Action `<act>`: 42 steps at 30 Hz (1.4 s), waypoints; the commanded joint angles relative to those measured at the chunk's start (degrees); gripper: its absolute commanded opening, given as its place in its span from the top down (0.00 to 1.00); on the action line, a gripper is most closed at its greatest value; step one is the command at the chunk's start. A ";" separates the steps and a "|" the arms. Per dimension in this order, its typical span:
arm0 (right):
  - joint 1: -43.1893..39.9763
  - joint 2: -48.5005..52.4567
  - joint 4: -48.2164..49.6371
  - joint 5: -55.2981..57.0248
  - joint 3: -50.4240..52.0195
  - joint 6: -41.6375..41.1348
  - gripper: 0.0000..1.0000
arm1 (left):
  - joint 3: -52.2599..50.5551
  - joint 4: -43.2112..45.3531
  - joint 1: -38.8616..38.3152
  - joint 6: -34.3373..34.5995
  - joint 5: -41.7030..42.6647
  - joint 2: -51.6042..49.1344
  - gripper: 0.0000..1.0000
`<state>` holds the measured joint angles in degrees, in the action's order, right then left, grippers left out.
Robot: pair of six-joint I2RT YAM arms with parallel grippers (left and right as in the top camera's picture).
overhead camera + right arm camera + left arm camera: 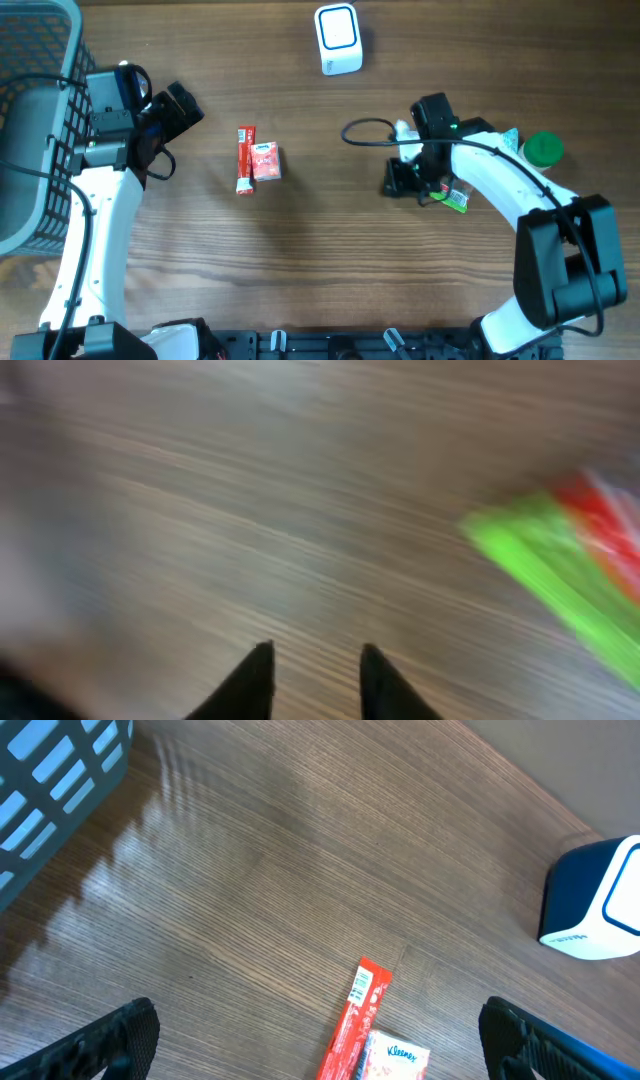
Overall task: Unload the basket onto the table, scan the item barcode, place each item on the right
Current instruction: 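Open the right gripper and lift it off the snack bag, then move the right gripper left and grasp the red Kleenex tissue pack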
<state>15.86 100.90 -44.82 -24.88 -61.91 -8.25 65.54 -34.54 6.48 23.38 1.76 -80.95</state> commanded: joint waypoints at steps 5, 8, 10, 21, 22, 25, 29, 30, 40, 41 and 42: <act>2.01 -1.36 7.19 -15.08 -1.31 -4.07 0.32 | 0.15 0.22 0.13 -0.66 -0.28 0.26 0.00; 4.26 -1.36 9.88 -15.06 -1.31 -6.01 0.39 | 0.15 0.20 0.13 -0.66 -0.33 0.26 0.00; 5.95 -1.36 12.00 -15.04 -1.33 -8.41 0.44 | 0.15 0.20 0.13 -0.66 -0.35 0.26 0.00; 17.88 -1.31 26.21 0.42 -4.74 -18.78 0.48 | 0.15 -0.46 0.13 -0.48 0.11 0.26 0.00; 19.10 -1.03 28.02 3.15 -4.74 -18.78 0.49 | 0.15 -2.29 0.13 -0.50 0.33 0.20 0.00; 21.38 -0.02 31.30 8.26 -4.74 -18.91 0.48 | -0.09 -9.01 0.11 -0.50 2.19 -0.09 0.00; 22.99 3.56 36.04 8.35 -4.74 -18.84 0.48 | -2.08 -10.05 -0.04 -0.50 6.36 -1.95 0.00; 23.08 4.31 37.00 8.31 -4.74 -18.86 0.48 | -2.25 -10.05 -0.11 -0.48 6.34 -2.43 0.00; 23.54 12.76 46.64 4.22 -4.72 -18.88 0.48 | -2.56 -9.40 -0.26 -0.48 6.54 -5.44 0.00; 23.58 13.31 47.21 4.22 -4.72 -18.91 0.48 | -2.56 -9.42 -0.24 -0.48 6.54 -5.44 0.00; 23.61 14.12 48.04 4.22 -4.72 -18.93 0.48 | -2.56 -9.44 -0.24 -0.48 6.54 -5.44 0.00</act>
<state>38.94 112.42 1.63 -19.46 -65.84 -26.98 63.24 -44.14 6.42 23.38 7.40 -86.26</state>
